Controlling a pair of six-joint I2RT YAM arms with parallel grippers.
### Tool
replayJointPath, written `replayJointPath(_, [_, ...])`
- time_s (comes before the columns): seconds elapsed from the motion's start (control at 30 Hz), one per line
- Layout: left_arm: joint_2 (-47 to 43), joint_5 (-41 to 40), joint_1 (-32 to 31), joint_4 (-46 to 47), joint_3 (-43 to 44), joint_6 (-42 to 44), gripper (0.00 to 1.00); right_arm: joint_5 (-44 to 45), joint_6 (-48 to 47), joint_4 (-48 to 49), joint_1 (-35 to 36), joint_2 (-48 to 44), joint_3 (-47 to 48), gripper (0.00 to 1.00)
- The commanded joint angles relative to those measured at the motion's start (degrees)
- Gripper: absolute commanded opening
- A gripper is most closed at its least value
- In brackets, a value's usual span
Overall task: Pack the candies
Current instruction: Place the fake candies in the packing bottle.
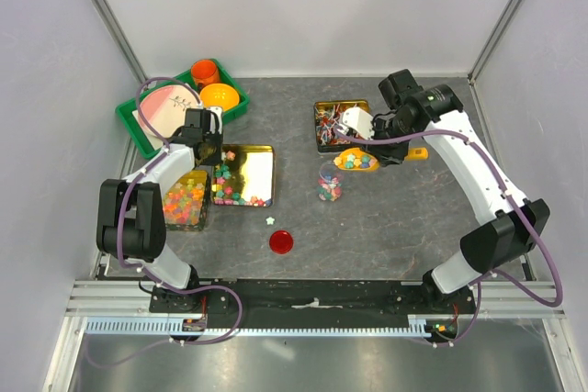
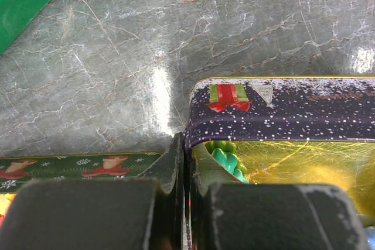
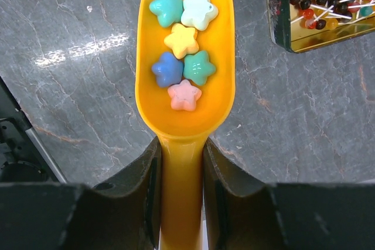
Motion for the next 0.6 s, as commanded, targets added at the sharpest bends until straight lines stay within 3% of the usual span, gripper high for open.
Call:
replayJointPath(0.0, [0.02, 1.98, 0.20, 3.01, 0.69, -2.06, 0.01, 0.33, -0.78, -2.55, -0.11, 0.24, 3.16, 0.00])
replayJointPath(0.57, [0.10, 1.89, 0.28, 3.01, 0.69, -2.06, 0.02, 4.64, -0.08, -3.08, 3.14, -0.37, 0.96, 0.00])
